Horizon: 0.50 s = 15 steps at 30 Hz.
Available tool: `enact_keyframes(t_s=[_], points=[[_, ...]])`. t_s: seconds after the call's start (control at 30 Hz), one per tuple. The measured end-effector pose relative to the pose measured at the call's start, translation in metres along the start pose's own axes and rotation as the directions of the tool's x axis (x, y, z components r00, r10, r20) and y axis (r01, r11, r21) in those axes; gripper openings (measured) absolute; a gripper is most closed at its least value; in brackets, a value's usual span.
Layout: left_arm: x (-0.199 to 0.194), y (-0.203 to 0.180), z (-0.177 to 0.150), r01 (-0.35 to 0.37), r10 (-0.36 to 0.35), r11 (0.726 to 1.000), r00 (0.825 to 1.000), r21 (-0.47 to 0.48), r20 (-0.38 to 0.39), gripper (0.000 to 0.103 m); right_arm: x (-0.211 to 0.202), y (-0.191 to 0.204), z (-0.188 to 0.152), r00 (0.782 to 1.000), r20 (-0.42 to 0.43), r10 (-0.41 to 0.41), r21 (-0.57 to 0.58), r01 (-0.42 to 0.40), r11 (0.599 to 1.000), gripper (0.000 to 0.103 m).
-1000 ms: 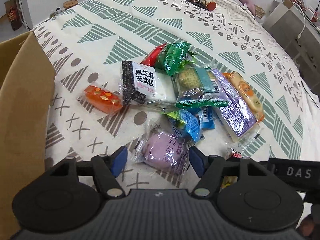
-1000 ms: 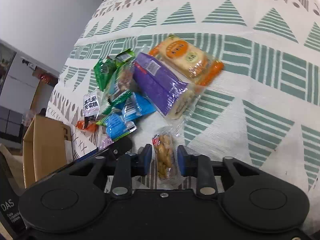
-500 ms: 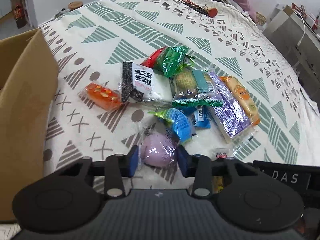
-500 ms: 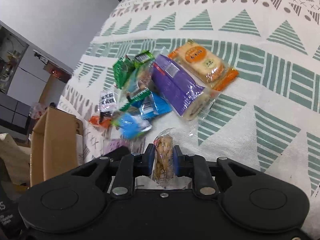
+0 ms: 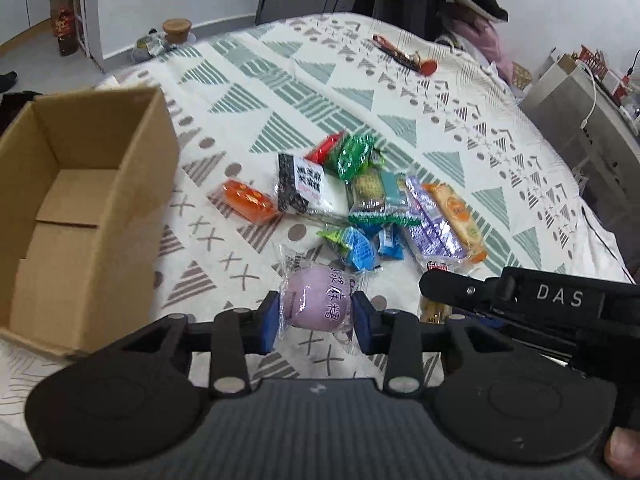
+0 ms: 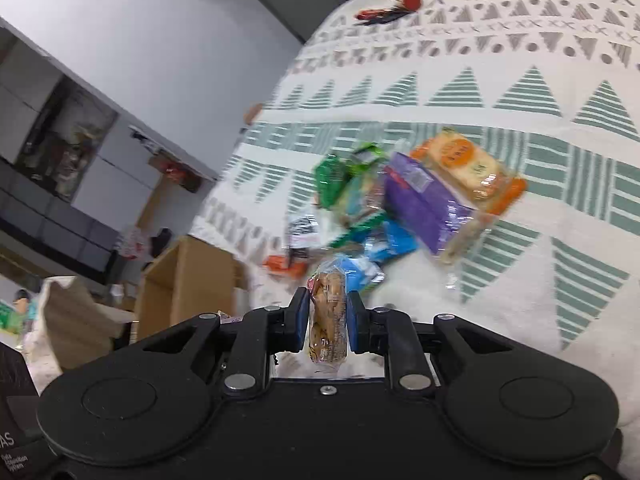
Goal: Organize snacks
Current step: 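Carry both snacks over the cardboard box and open both tools to drop them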
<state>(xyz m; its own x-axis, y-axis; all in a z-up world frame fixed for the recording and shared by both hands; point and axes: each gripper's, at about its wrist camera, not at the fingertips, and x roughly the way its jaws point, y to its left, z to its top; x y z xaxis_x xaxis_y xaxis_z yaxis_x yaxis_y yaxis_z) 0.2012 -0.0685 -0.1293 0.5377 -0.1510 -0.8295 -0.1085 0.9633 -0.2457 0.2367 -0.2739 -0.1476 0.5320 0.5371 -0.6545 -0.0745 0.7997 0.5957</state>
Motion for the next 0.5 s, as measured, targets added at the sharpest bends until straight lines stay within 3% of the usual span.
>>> enact_keyframes(t_s=[0.2,0.5], points=[[-0.032,0.005,0.006,-0.015,0.015,1.0,0.998,-0.007,0.059,0.037,-0.006,0.015,-0.002,0.994,0.021,0.106,-0.035,-0.105,0.994,0.019],[-0.076,0.033,0.016,-0.05,0.06,0.996,0.987,-0.068,0.148,0.037,-0.001,0.044,-0.003,0.98,0.024,0.198,-0.083,-0.195,0.977,0.019]])
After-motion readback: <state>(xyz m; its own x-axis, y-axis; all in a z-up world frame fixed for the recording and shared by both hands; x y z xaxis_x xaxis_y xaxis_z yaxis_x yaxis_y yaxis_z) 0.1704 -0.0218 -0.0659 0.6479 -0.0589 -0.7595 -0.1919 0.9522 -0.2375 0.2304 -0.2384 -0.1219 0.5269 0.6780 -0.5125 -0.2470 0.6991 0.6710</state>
